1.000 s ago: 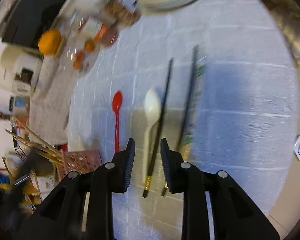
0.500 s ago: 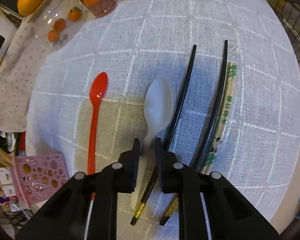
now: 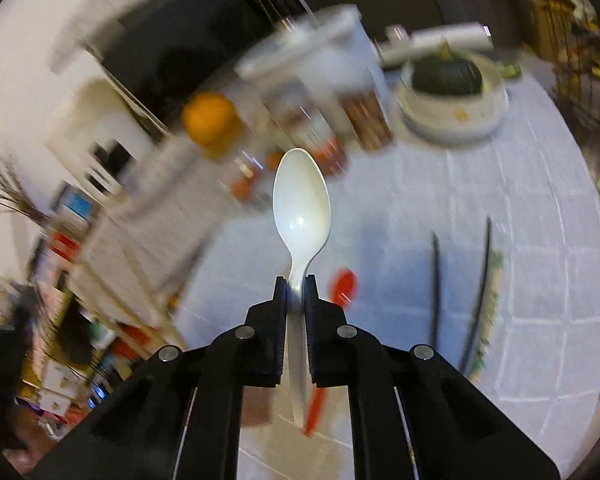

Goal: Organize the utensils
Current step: 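Carry the chopstick and white spoon over the pink basket and open both grippers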

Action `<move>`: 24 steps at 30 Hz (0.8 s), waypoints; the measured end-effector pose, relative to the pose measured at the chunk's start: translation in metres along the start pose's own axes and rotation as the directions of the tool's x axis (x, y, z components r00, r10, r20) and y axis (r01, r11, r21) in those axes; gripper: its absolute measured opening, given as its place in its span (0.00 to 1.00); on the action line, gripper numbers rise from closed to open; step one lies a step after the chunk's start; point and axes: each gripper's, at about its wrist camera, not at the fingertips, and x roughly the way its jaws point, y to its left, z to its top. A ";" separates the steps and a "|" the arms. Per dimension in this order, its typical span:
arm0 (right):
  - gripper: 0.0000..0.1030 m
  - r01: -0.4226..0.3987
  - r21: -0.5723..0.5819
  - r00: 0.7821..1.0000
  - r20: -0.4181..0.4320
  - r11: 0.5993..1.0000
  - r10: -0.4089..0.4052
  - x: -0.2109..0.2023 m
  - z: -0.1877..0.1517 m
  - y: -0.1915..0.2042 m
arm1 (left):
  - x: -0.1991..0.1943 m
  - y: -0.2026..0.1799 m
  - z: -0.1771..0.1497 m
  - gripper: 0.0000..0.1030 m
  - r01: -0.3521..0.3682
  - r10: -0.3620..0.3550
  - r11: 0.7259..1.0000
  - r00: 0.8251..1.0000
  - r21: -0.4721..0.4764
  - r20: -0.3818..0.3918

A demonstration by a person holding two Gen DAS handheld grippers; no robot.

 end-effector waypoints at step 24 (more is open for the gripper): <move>0.09 -0.103 -0.197 0.975 0.172 0.975 0.138 -0.024 -0.024 0.064 | 0.037 -0.004 -0.047 0.09 -0.092 0.076 0.987 0.990 0.135 0.120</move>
